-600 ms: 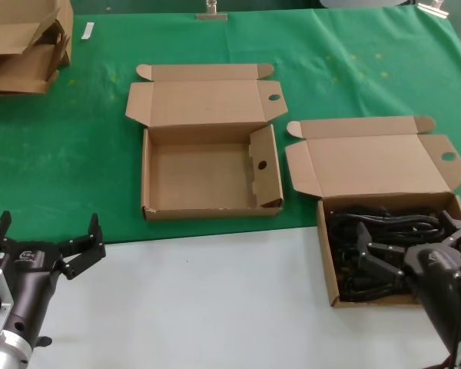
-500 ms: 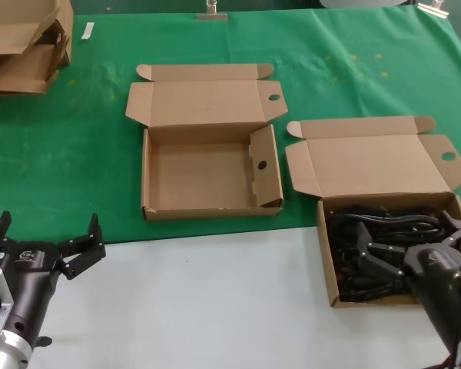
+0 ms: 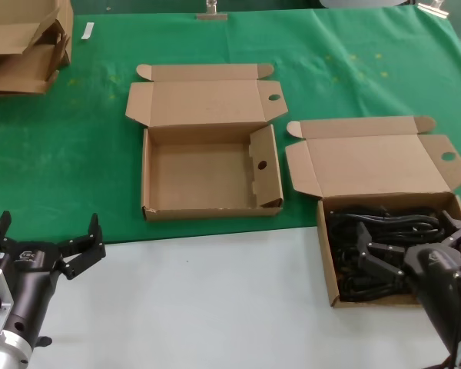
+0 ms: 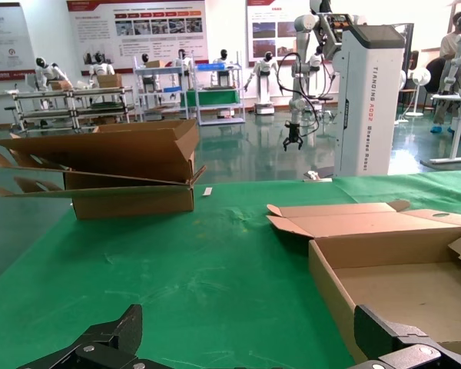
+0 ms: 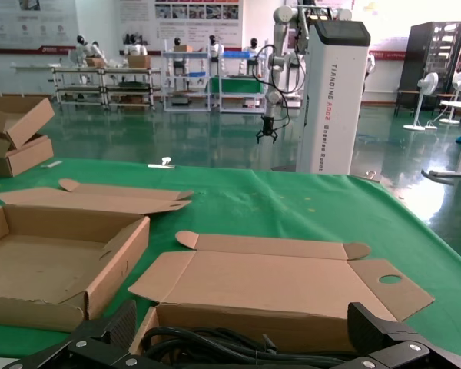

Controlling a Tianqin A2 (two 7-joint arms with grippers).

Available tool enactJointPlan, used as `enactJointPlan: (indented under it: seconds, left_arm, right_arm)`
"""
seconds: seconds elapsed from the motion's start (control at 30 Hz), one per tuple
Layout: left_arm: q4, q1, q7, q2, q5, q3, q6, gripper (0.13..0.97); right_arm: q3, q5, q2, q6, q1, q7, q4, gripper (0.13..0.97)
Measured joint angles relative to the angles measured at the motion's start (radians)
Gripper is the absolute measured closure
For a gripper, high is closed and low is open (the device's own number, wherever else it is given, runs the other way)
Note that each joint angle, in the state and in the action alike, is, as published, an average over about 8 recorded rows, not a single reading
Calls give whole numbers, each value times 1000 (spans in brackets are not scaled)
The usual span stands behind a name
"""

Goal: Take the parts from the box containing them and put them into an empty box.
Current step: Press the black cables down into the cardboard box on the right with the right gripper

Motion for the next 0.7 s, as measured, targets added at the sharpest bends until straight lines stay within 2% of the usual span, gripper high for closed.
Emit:
enactJointPlan:
  seconds: [0.7]
  left_arm:
    - [0, 0, 0, 0, 0, 0, 0, 132]
  right_arm:
    - [0, 0, 0, 0, 0, 0, 0, 129]
